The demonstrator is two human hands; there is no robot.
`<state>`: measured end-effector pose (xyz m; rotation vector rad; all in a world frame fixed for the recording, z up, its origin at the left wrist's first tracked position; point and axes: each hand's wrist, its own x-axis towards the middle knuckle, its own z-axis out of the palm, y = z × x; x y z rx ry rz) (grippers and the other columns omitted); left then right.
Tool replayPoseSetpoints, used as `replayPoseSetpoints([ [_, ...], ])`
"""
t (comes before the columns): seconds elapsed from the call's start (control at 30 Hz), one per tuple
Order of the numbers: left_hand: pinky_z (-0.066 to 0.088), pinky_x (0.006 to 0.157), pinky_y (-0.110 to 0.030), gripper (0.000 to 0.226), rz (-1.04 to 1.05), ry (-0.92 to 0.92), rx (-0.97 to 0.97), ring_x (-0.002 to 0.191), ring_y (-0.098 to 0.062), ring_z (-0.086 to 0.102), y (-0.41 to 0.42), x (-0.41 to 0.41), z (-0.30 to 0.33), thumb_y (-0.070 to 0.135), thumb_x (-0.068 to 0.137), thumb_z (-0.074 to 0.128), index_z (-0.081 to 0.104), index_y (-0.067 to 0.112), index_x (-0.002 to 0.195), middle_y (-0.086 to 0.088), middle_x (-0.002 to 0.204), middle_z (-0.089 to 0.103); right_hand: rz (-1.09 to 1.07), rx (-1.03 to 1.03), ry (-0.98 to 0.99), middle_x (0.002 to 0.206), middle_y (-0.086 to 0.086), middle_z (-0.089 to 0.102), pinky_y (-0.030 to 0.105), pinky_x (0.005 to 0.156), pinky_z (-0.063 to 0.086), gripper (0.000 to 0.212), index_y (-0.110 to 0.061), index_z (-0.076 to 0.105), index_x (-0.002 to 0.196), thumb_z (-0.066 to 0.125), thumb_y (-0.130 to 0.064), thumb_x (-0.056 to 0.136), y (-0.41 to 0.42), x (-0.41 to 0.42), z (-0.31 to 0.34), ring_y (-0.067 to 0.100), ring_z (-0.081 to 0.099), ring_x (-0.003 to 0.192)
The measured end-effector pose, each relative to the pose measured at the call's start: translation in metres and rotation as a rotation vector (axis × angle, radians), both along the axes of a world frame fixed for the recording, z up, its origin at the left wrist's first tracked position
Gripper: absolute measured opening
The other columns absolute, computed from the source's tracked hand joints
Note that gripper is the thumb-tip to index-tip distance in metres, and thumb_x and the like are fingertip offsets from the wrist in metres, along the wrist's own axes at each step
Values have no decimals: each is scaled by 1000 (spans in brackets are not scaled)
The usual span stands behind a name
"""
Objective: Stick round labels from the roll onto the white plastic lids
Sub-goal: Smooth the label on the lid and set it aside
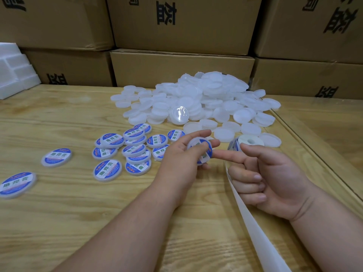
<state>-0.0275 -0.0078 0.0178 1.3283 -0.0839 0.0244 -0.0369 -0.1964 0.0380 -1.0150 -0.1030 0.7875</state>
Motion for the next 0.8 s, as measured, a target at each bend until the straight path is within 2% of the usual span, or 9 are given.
replayPoseSetpoints([
  [0.2, 54, 60, -22, 25, 40, -25, -32, 100, -16, 74, -3, 0, -1, 25, 109, 41, 65, 27, 117, -1, 106, 78, 15, 33, -1, 54, -4, 29, 19, 35, 23, 75, -13, 65, 134, 85, -40, 67, 0, 0, 1, 9, 19, 44],
  [0.33, 52, 51, -24, 26, 45, -35, -82, 81, -22, 76, -2, -1, 1, 35, 111, 33, 57, 31, 119, -5, 101, 79, -34, 90, 21, 54, -3, 30, 20, 35, 21, 81, -7, 58, 139, 84, -36, 68, -3, 2, 1, 9, 18, 45],
  [0.4, 48, 47, -23, 17, 26, -45, -42, 66, -18, 72, -1, -2, 2, 34, 109, 40, 56, 35, 115, -5, 98, 79, -86, 77, 16, 53, -4, 29, 19, 35, 20, 71, -5, 60, 138, 73, -38, 76, -4, 3, 1, 9, 15, 46],
  [0.47, 45, 45, -21, 9, 24, -67, -2, 56, -14, 64, 0, -3, 1, 32, 101, 58, 59, 40, 105, -4, 93, 79, -131, 60, 10, 52, -4, 28, 19, 35, 20, 60, -4, 66, 130, 62, -40, 81, -4, 5, 0, 9, 14, 46],
  [0.53, 43, 46, -20, 17, 17, -83, 11, 52, -13, 58, 1, -3, 0, 32, 91, 73, 63, 45, 94, -5, 91, 79, -164, 66, 2, 52, -4, 28, 20, 35, 19, 52, -8, 72, 120, 61, -40, 81, -4, 5, 0, 10, 13, 46],
  [0.6, 42, 45, -20, 16, 8, -79, 10, 49, -13, 57, 1, -3, 1, 35, 88, 77, 65, 46, 91, -6, 90, 79, -187, 72, -1, 52, -4, 27, 21, 36, 17, 49, -10, 74, 117, 62, -40, 80, -3, 5, 0, 10, 13, 46],
  [0.67, 40, 41, -21, 4, 15, -60, 3, 47, -14, 59, 1, -3, 3, 44, 93, 68, 67, 45, 90, -5, 89, 79, -205, 75, 0, 52, -4, 26, 21, 36, 16, 48, -10, 74, 115, 62, -39, 80, -3, 5, 0, 9, 12, 46],
  [0.8, 38, 38, -22, 35, 69, -45, -82, 38, -18, 53, 2, 0, 1, 52, 106, 36, 68, 40, 95, -10, 80, 77, -223, 82, 4, 52, -4, 26, 20, 36, 17, 45, -11, 75, 113, 61, -39, 81, -2, 6, -1, 10, 12, 46],
])
